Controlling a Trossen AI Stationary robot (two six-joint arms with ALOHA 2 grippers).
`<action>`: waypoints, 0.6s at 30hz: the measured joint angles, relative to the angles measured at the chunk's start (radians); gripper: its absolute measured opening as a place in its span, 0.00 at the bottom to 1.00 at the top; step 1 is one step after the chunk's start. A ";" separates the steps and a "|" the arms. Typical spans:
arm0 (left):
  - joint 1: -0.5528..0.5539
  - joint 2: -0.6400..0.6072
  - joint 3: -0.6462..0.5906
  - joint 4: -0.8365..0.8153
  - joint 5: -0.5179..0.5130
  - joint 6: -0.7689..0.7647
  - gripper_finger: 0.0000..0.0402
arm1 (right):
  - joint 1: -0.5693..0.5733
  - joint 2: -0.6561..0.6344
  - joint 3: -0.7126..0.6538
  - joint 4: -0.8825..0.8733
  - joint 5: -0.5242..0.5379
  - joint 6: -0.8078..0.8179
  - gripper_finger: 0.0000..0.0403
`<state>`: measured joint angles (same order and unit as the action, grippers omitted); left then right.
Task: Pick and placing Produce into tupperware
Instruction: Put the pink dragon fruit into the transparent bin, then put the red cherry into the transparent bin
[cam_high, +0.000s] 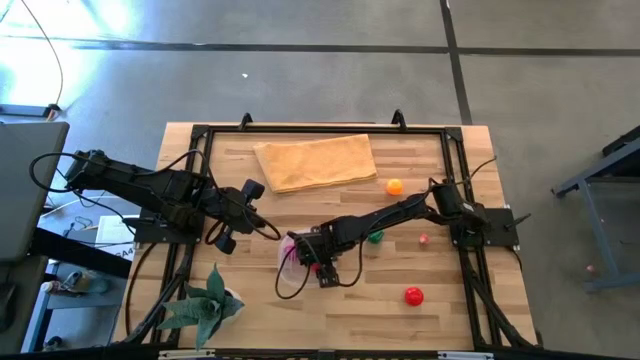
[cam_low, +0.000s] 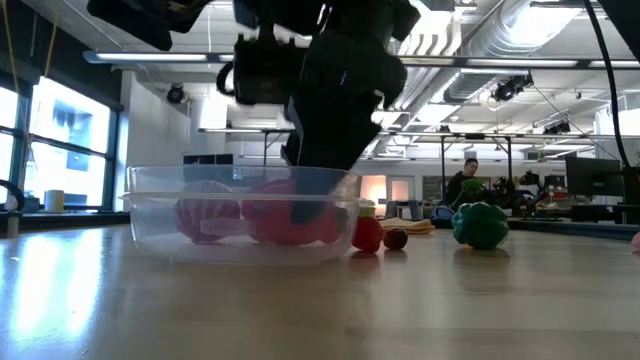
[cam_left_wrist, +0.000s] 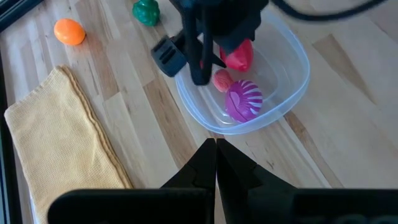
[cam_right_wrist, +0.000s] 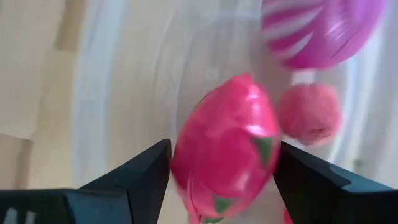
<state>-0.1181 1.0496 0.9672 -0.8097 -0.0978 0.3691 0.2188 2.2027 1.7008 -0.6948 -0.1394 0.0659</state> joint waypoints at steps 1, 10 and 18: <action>0.000 0.000 0.000 0.000 0.000 0.000 0.01 | 0.000 -0.010 0.000 -0.001 0.006 -0.003 0.64; 0.000 0.000 0.000 0.000 0.000 0.000 0.01 | 0.000 -0.097 0.059 -0.130 0.042 -0.022 0.64; 0.000 0.000 0.000 0.000 0.000 0.000 0.01 | -0.009 -0.232 0.085 -0.311 0.131 -0.016 0.64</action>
<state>-0.1184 1.0496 0.9672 -0.8101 -0.0978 0.3691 0.2095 1.9710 1.7859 -1.0054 -0.0085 0.0497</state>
